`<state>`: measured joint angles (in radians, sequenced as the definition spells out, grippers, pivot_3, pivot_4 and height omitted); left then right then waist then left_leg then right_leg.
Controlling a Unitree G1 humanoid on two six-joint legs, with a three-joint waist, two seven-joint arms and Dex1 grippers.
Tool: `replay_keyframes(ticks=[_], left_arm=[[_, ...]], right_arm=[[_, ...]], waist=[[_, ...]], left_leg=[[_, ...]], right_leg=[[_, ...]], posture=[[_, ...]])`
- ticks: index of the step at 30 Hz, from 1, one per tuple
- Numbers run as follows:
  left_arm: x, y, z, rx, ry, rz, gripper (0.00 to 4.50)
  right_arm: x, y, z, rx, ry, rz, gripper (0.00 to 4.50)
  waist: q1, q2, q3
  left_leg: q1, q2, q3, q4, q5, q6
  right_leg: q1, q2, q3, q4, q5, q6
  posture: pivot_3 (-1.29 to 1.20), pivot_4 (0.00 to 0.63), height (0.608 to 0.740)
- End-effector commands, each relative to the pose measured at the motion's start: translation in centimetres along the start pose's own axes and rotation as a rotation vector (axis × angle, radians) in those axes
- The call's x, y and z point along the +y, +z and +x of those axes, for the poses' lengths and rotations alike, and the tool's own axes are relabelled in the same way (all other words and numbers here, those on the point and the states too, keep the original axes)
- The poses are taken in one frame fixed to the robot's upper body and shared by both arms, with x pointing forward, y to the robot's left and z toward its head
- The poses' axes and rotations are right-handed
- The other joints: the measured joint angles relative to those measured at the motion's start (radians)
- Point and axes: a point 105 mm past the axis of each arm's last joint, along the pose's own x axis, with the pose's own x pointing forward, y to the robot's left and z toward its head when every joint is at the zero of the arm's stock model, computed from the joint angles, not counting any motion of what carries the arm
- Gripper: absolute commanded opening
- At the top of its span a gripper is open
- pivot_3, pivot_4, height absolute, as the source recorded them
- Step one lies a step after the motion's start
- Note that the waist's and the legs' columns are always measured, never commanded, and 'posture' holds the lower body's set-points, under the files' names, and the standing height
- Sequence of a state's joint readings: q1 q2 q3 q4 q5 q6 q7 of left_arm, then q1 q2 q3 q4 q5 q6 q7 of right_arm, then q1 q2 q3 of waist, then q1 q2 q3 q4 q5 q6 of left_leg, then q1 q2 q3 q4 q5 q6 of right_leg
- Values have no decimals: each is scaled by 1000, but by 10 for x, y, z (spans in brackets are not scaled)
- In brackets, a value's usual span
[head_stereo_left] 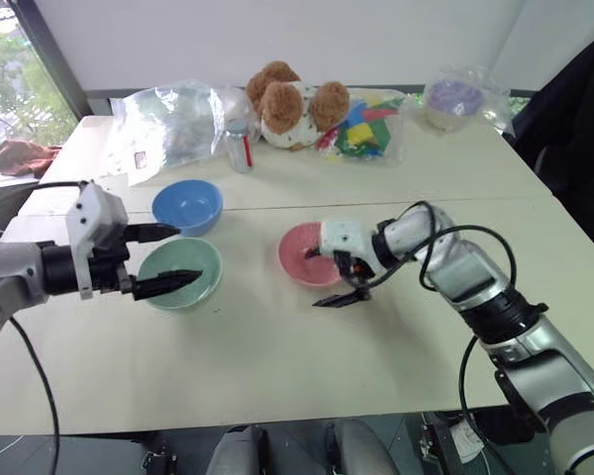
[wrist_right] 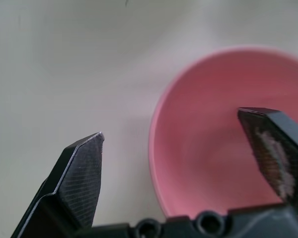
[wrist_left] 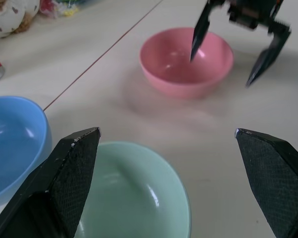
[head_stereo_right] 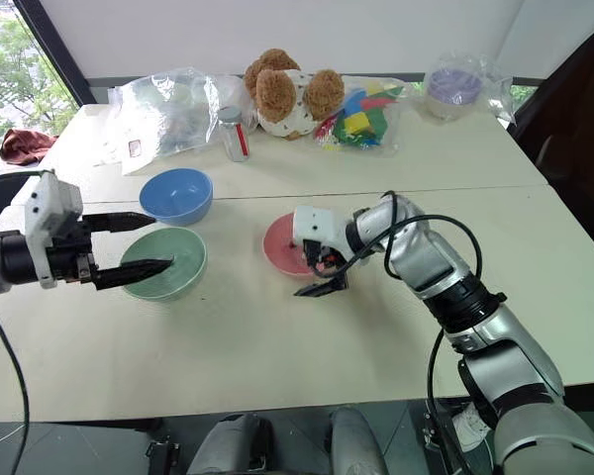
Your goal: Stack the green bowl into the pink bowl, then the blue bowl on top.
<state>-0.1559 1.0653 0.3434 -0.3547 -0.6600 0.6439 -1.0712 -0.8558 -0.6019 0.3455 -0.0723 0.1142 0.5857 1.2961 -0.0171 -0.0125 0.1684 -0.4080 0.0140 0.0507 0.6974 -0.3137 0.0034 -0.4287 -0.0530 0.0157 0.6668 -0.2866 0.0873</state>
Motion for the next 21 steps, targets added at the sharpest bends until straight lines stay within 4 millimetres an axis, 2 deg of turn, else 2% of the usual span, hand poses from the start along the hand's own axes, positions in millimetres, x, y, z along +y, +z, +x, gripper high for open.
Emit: replay_keyframes(ticks=[1, 7, 14, 15, 17, 21], left_arm=[[0, -14, -3, 84, -23, 87, 4500], [2, -44, 2, 187, -74, 149, 4500], [-1, -77, 11, 291, -132, 217, 4500], [-1, -80, 11, 304, -141, 225, 4092], [-1, -86, 12, 320, -154, 236, 3779], [0, -88, 15, 323, -171, 259, 1789]], right_arm=[[-4, 54, -43, -203, -50, 29, 4392], [14, 56, -66, -227, -58, 116, 4392], [27, 42, -72, -182, -100, 174, 4392], [27, 42, -72, -179, -110, 177, 4500], [27, 42, -73, -179, -120, 182, 4500], [27, 43, -74, -180, -129, 183, 4500]], waist=[[0, 0, 0], [2, -2, -1], [-3, -1, -1], [-4, -1, -1], [-3, -1, -1], [-2, -1, -1]], left_leg=[[0, 0, 0, 0, 0, 0], [0, -1, -1, -1, -1, 1], [0, -1, -1, -2, -1, 1], [0, -1, -1, -2, -1, 1], [0, -1, -1, -2, -1, 1], [0, -1, -1, -2, -1, 1]], right_leg=[[0, 0, 0, 0, 0, 0], [2, -4, -2, -2, 0, 0], [1, -4, -2, -2, 0, 0], [1, -4, -2, -2, 0, 0], [0, -4, -2, -2, 0, 0], [0, -5, -2, -2, 0, 0]], posture=[[0, 150, 740], [0, 150, 740], [0, 150, 740], [0, 150, 740], [0, 150, 740], [0, 150, 740]])
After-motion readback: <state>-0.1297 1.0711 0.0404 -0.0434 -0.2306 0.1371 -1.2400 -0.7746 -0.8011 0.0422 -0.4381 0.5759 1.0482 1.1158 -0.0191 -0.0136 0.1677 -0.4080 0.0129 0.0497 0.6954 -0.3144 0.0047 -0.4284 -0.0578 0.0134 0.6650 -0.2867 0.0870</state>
